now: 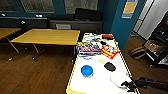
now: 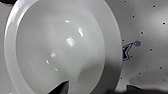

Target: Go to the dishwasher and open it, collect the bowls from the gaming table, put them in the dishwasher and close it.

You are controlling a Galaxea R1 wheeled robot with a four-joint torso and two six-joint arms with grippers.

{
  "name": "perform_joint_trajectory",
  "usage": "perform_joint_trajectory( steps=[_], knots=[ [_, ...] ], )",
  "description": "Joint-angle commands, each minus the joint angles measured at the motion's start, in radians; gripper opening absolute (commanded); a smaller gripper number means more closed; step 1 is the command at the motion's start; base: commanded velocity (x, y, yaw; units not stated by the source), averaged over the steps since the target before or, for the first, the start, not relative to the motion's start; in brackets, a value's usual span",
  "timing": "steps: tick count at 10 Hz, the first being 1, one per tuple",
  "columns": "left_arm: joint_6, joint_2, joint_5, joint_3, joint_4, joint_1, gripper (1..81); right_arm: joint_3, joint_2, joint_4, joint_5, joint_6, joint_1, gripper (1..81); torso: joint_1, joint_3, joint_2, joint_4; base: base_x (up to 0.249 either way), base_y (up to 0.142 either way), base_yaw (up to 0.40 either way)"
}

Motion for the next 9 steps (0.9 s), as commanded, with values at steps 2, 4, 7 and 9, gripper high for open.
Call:
perform_joint_trajectory(
  steps=[2,4,7,9],
  knots=[
    [0.004,-0.006,0.057,0.001,0.001,-0.012,81.1,-0.029,-0.021,0.022,-0.007,-0.006,0.083,81.1,0.000,0.000,0.000,0.000,0.000,0.000,0.000],
    [0.002,-0.006,0.057,-0.003,0.000,-0.012,81.1,-0.018,-0.032,0.025,0.016,-0.009,0.072,1.0,0.000,0.000,0.000,0.000,0.000,0.000,0.000],
    [0.004,-0.003,0.057,-0.006,0.001,-0.012,81.1,0.159,-0.126,0.025,0.019,-0.004,0.104,1.0,0.000,0.000,0.000,0.000,0.000,0.000,0.000],
    [0.007,0.003,0.054,-0.006,0.012,-0.012,81.1,0.395,-0.255,0.022,0.032,0.002,0.141,1.0,0.000,0.000,0.000,0.000,0.000,0.000,0.000]
  ],
)
